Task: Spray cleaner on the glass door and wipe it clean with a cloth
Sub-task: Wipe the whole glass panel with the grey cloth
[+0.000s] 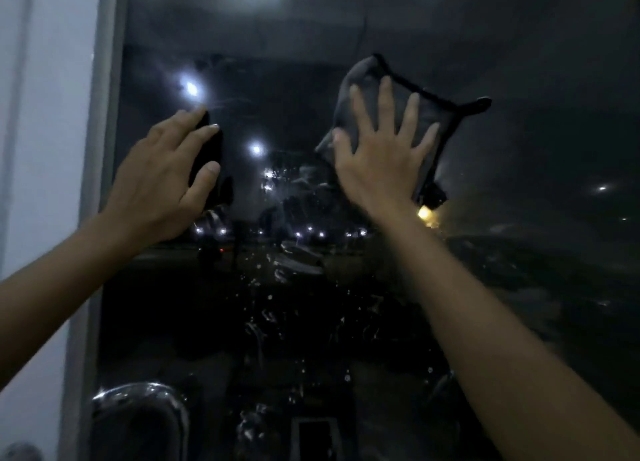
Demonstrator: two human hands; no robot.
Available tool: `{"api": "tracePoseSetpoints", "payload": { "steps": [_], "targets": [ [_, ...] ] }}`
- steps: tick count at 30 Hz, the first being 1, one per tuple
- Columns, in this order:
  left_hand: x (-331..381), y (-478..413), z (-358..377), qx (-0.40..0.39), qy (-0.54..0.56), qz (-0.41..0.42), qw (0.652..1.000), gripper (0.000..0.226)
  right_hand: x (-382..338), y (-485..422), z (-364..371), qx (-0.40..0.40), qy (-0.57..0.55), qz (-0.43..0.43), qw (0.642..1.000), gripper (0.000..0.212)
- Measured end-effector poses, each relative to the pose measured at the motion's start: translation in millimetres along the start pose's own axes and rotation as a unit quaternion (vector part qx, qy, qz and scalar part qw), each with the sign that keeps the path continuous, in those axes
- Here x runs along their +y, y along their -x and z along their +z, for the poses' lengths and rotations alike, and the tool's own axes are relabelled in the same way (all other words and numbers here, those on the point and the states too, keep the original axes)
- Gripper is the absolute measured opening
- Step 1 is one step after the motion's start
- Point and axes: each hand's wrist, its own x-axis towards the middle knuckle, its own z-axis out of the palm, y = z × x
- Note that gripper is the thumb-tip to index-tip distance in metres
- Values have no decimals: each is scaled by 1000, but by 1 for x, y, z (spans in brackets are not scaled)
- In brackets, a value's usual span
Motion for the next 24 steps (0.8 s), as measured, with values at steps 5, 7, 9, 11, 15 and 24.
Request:
{"api": "tracePoseSetpoints", "payload": {
  "steps": [5, 7, 9, 11, 15, 24],
  "targets": [
    [-11, 13, -8, -11, -5, 8, 1000, 61, -39, 68, 20, -5, 22, -259, 966, 64],
    [-16, 19, -11, -17, -28, 17, 999, 60, -29, 53, 16, -17, 30, -270, 962, 66],
    [-23, 27, -16, -23, -49, 17, 998, 58, -23, 30, 11, -13, 39, -211, 977, 69],
    [-32, 37, -22, -26, -63, 7, 998, 58, -29, 12, 7, -8, 30, -113, 993, 69],
    [-47, 58, -26, -16, -75, 12, 997, 57, -61, 10, 12, 3, 11, -20, 1000, 70],
    [-59, 77, -21, 17, -37, -7, 999, 59, -95, 77, 33, -4, 46, -431, 901, 65]
  ]
}}
